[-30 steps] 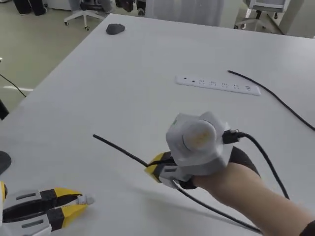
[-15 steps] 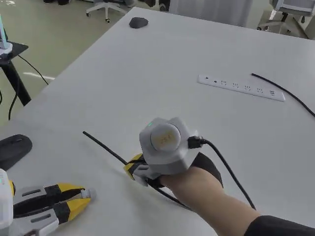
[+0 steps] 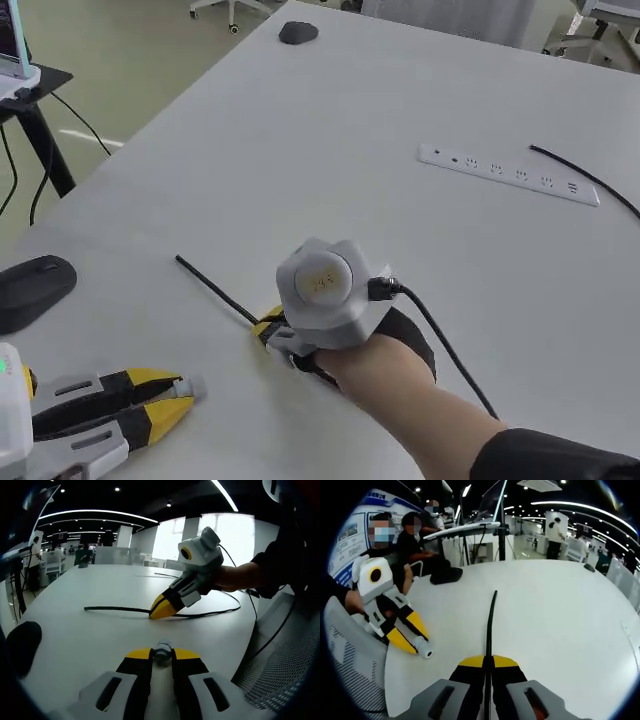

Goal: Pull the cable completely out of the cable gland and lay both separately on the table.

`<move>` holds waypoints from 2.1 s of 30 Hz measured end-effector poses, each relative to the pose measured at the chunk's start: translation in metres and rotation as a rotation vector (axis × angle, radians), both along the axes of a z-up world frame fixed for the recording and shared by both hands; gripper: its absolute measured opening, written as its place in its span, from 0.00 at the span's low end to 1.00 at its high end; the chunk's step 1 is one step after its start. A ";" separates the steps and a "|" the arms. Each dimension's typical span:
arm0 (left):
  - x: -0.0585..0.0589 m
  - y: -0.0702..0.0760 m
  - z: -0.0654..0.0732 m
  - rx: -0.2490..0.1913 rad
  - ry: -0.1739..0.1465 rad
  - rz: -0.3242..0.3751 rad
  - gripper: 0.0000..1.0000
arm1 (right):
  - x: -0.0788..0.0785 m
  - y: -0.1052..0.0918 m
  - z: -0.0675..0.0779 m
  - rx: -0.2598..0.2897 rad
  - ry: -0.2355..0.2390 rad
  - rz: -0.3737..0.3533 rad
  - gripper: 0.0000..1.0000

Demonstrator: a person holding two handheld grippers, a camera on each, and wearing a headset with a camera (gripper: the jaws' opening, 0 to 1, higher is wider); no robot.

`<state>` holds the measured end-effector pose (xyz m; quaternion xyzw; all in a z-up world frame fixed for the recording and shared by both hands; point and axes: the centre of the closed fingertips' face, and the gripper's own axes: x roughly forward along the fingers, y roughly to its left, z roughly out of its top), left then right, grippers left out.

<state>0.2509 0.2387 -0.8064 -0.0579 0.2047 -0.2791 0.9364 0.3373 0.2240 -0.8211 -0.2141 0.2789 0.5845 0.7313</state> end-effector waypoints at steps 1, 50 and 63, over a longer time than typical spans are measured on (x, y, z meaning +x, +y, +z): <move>0.001 0.001 0.000 0.020 -0.013 -0.002 0.16 | 0.001 0.000 -0.001 -0.018 -0.021 -0.003 0.00; 0.030 -0.022 0.059 0.007 -0.067 0.004 0.99 | 0.055 -0.122 0.053 0.055 -0.091 -0.366 1.00; 0.046 -0.055 0.085 0.097 -0.071 -0.088 0.99 | 0.015 -0.265 0.066 -0.010 0.059 -0.484 1.00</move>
